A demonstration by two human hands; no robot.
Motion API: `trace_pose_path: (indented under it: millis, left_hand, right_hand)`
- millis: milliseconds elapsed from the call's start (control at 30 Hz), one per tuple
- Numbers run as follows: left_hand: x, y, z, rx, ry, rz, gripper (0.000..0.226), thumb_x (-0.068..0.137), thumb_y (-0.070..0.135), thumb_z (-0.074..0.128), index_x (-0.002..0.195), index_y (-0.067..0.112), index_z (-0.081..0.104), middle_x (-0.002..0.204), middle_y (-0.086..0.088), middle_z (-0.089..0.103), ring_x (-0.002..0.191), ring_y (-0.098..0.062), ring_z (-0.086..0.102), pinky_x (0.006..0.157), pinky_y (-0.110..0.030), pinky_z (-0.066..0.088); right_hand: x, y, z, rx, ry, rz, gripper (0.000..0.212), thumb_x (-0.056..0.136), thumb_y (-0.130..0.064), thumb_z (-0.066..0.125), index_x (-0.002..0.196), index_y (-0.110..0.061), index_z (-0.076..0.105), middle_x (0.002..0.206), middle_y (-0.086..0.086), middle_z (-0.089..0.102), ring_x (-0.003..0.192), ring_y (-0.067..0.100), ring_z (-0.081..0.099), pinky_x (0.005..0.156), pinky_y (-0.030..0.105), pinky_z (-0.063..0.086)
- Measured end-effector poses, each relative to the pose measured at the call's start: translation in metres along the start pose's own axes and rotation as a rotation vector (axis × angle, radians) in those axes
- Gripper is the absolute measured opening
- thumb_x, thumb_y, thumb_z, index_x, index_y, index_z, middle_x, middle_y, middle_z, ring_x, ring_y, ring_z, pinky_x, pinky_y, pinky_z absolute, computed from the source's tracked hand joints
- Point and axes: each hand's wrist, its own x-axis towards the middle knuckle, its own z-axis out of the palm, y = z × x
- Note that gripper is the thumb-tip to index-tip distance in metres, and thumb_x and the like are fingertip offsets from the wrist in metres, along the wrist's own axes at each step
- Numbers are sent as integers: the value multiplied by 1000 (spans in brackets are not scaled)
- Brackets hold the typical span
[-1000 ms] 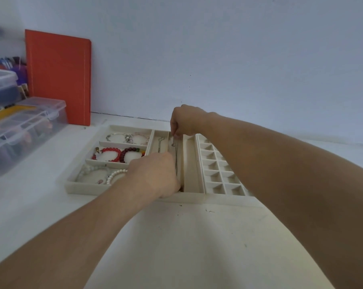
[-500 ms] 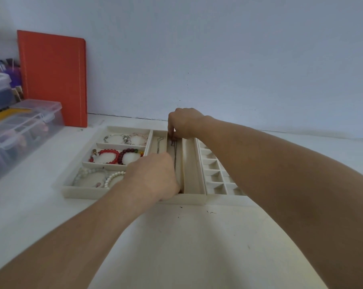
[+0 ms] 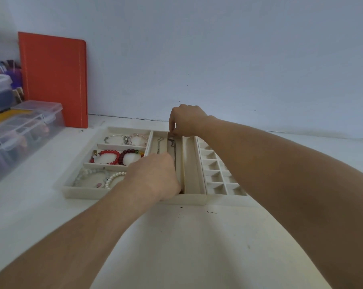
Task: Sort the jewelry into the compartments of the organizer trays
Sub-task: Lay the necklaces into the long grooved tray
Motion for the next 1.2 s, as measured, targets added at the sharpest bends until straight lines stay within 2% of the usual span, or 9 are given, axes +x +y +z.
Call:
trace_pose_path:
  millis: [67, 167, 400, 633, 900, 1100, 1200]
  left_hand:
    - [-1, 1, -1, -9, -5, 0, 18, 79, 23, 67, 69, 17, 54, 69, 1, 59, 67, -16, 58, 62, -28, 48]
    - [-2, 1, -3, -5, -9, 2, 17, 79, 20, 66, 69, 17, 53, 68, 1, 59, 66, -15, 57, 61, -28, 47]
    - [-3, 2, -6, 27, -12, -4, 15, 79, 18, 64, 72, 17, 51, 70, 1, 56, 63, -14, 51, 66, -29, 46]
    - [-3, 1, -6, 56, -8, -1, 20, 80, 18, 63, 70, 18, 45, 70, 2, 52, 61, -12, 44, 69, -30, 45]
    - [-6, 3, -7, 87, 4, 4, 20, 82, 15, 62, 71, 19, 46, 70, 3, 51, 60, -11, 44, 66, -30, 43]
    - [-6, 3, -6, 97, 25, 14, 21, 81, 13, 63, 71, 18, 46, 69, 3, 55, 60, -12, 50, 57, -27, 39]
    - [-5, 1, -8, 80, 23, 3, 16, 75, 10, 66, 67, 16, 54, 64, 3, 61, 64, -16, 60, 60, -27, 43]
  right_hand:
    - [1, 0, 0, 9, -37, 60, 5, 82, -16, 64, 80, -20, 65, 79, -1, 57, 75, 25, 60, 64, 29, 44]
    - [0, -3, 5, 7, -87, 127, 21, 84, -21, 64, 72, -18, 47, 73, -1, 51, 65, 23, 52, 58, 27, 38]
    - [2, -10, 8, 108, -142, 224, 31, 77, -31, 75, 77, -19, 46, 78, -2, 55, 65, 16, 52, 60, 28, 38]
    - [0, -14, 8, 62, -116, 207, 27, 79, -23, 70, 75, -17, 43, 76, -1, 53, 60, 16, 49, 53, 27, 32]
    - [-1, -13, 9, 30, -95, 187, 23, 79, -19, 65, 74, -16, 43, 73, -1, 52, 58, 16, 47, 53, 25, 33]
    - [-5, -13, 10, 41, -71, 195, 19, 81, -12, 58, 72, -17, 41, 73, -1, 50, 57, 16, 44, 52, 25, 30]
    - [-8, -12, 7, 50, -36, 204, 19, 80, -6, 55, 71, -16, 40, 70, -1, 46, 57, 17, 43, 53, 24, 31]
